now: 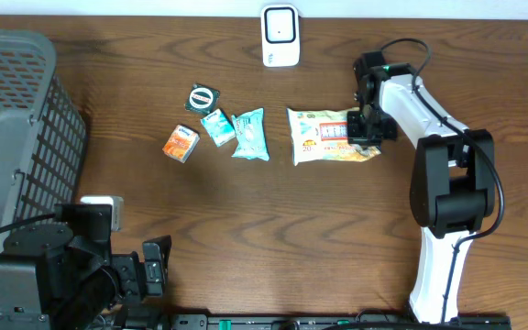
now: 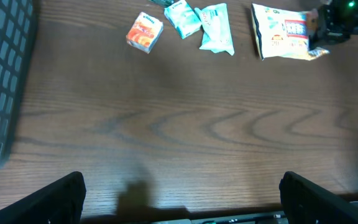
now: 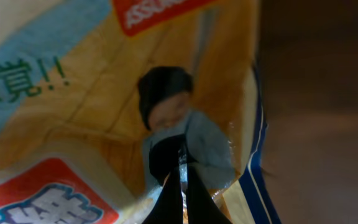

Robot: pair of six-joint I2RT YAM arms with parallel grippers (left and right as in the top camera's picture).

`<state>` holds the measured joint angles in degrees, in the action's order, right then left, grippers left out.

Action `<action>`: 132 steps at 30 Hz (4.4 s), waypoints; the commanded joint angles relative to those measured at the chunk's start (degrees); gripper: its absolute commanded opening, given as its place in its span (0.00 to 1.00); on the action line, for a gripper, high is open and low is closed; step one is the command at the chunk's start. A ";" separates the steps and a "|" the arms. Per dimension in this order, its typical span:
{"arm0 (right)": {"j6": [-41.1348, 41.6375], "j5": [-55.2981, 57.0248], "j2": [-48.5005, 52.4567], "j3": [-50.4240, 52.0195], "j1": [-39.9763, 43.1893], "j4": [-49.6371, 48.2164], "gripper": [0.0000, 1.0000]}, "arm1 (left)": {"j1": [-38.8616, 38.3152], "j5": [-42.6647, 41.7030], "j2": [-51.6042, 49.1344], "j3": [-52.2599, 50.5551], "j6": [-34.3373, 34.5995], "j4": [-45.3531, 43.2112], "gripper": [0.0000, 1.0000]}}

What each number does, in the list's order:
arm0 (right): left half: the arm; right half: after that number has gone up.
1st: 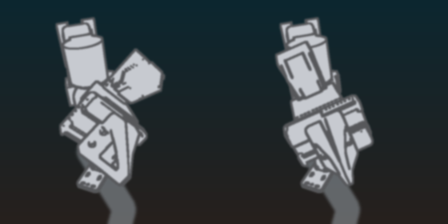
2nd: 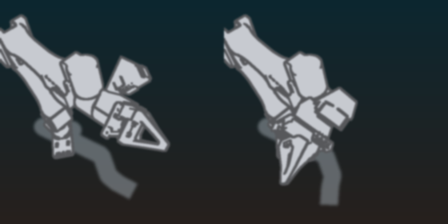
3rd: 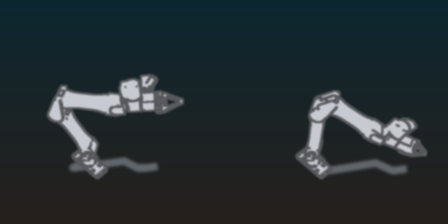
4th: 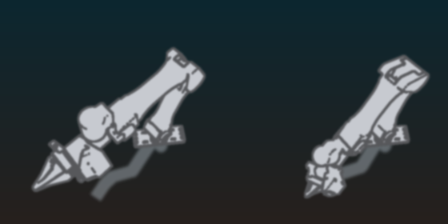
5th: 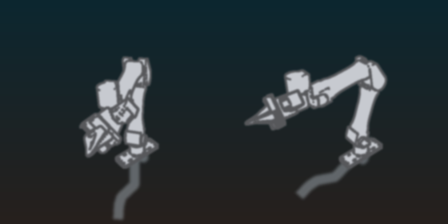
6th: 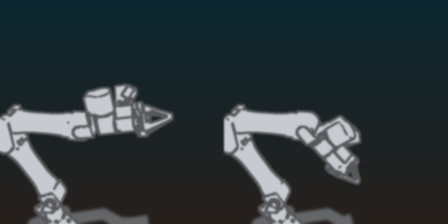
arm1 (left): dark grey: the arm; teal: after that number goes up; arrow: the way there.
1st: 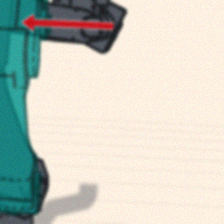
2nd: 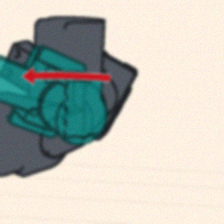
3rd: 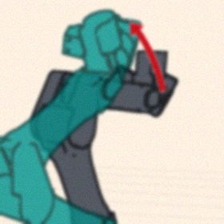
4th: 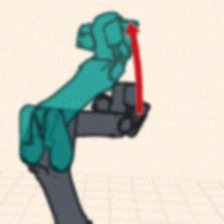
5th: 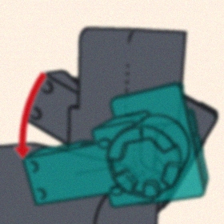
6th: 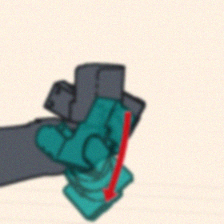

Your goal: Scan the item barcode

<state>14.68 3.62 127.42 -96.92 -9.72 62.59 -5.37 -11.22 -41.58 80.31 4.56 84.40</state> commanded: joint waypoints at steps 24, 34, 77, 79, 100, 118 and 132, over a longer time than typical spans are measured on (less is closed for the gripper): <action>2.67 -2.36 0.13 -8.48 -13.57 -3.50 0.03 | -0.02 0.59 -0.11 0.15 0.46 0.00 0.98; 3.13 -8.63 0.07 0.02 -18.12 -12.24 0.01 | -0.02 0.59 -0.11 0.15 0.48 0.00 0.98; -1.07 -0.09 -0.48 -13.20 -1.11 6.12 0.01 | -0.02 0.59 -0.11 0.15 0.46 0.00 0.98; -1.09 -4.00 -0.48 -16.46 -1.77 9.64 0.01 | -0.02 0.59 -0.11 0.15 0.46 -0.02 0.98; 3.02 1.97 -0.31 0.17 -8.11 -6.64 0.05 | -0.02 0.57 -0.11 0.15 0.46 -0.02 0.98; -2.54 -17.86 -0.31 -13.42 -7.89 -4.11 0.01 | -0.02 0.59 -0.11 0.15 0.46 0.00 0.98; -1.42 -9.49 1.11 -4.28 -15.69 -20.61 0.01 | -0.02 0.57 -0.11 0.15 0.46 -0.02 0.98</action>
<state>12.80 -9.72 127.13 -102.67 -24.69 41.78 -5.37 -11.20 -41.58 80.31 4.56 84.38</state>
